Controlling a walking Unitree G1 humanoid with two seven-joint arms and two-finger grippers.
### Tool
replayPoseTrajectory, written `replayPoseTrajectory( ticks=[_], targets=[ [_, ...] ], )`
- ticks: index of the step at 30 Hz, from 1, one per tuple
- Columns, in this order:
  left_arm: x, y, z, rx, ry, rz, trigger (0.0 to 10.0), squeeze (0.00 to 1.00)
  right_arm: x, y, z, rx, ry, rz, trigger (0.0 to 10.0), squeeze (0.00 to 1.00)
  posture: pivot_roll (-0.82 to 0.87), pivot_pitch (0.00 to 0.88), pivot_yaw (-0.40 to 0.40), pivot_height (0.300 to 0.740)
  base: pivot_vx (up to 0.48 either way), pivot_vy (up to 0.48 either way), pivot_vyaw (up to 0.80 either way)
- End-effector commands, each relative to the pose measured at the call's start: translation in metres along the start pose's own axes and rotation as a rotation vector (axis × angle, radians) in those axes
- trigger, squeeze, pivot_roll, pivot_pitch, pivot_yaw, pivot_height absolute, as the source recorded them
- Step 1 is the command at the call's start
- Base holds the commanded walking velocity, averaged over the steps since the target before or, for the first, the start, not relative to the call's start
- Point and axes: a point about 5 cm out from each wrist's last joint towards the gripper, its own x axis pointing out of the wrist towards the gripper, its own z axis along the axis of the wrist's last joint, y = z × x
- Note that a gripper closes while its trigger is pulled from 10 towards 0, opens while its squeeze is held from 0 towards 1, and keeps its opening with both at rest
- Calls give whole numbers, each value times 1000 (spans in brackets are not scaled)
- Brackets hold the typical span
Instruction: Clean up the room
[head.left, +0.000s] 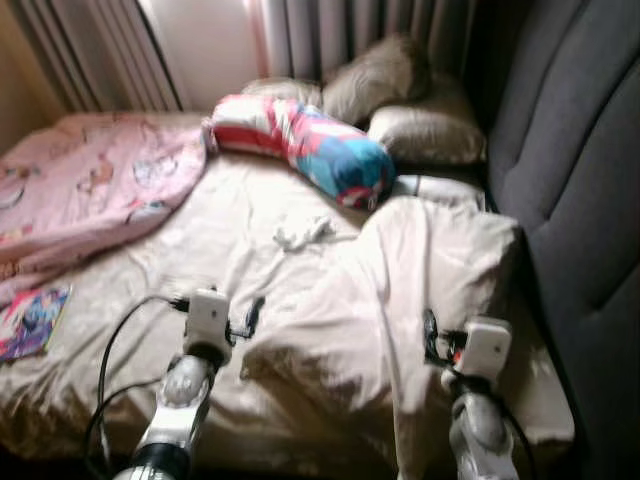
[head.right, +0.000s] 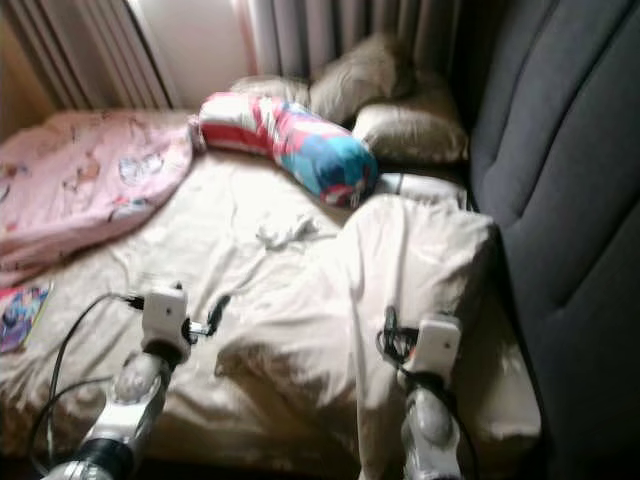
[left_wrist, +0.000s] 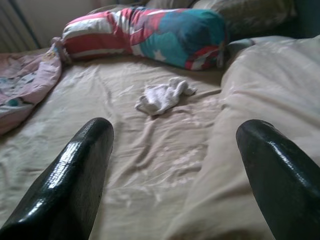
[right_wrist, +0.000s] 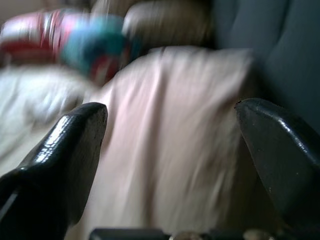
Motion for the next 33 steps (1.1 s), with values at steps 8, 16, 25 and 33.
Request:
replayPoseTrajectory(
  ticks=[8, 16, 25, 33],
  targets=[
    [-2, 3, 0, 20, -7, 1, 10000, 0, -1, -2, -13, 12, 115, -55, 10000, 0, -15, 87, 45, 635, 0, 0, 0],
    [-1, 2, -1, 25, -1, -10, 10000, 0, -32, 2, -61, 148, 449, -39, 10000, 0, -8, 82, 58, 635, 0, 0, 0],
    [0, 4, 1, 29, -3, -12, 10000, 0, -54, -4, -87, 294, 694, -103, 10000, 0, 7, 94, 61, 635, 0, 0, 0],
    [-1, 6, 1, 36, -3, -10, 10000, 0, -70, 6, -99, 460, 802, -42, 10000, 0, 24, 106, 67, 635, 0, 0, 0]
  ],
)
